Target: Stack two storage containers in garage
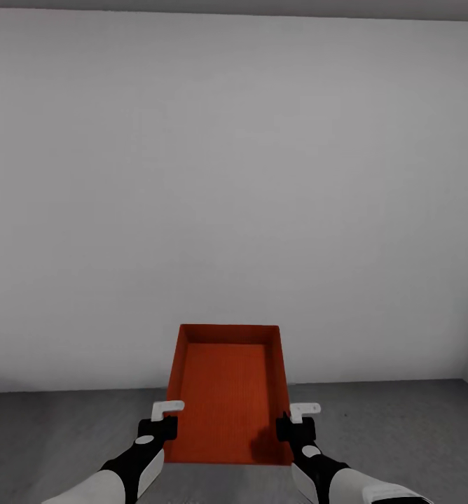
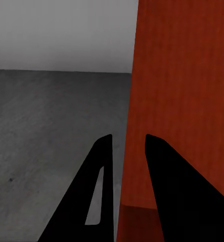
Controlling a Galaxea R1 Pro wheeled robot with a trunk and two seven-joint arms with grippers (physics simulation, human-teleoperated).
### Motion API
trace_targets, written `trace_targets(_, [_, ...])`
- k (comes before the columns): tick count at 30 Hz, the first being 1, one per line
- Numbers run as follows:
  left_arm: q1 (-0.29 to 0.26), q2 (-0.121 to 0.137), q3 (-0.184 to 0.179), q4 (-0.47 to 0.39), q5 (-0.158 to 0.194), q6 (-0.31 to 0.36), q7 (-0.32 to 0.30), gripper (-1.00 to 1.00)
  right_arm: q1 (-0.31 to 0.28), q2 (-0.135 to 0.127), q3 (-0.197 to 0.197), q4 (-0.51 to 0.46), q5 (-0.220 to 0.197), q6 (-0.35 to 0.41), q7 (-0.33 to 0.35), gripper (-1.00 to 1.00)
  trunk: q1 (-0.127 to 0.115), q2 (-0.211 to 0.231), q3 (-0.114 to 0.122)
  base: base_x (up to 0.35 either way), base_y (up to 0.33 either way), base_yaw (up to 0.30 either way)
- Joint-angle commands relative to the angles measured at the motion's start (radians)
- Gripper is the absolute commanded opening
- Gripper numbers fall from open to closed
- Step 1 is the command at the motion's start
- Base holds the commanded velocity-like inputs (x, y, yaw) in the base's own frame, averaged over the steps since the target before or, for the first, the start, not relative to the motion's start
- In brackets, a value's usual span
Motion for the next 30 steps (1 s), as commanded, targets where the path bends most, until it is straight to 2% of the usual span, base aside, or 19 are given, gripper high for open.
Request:
trace_targets(1, [0.0,0.0,0.014,0.004,0.004,-0.005,0.011,-1.0,-0.002,0.0,-0.053,-0.01,0.036,0.001,-0.004,-1.0,0.0,-0.002,-0.003,0.0,0.0,0.0])
trace_targets(30, [0.0,-0.002,0.014,0.004,0.004,-0.003,0.012,-1.0,-0.002,0.0,-0.053,-0.01,0.036,0.003,-0.003,-1.0,0.0,-0.002,-0.049,0.0,0.0,0.0])
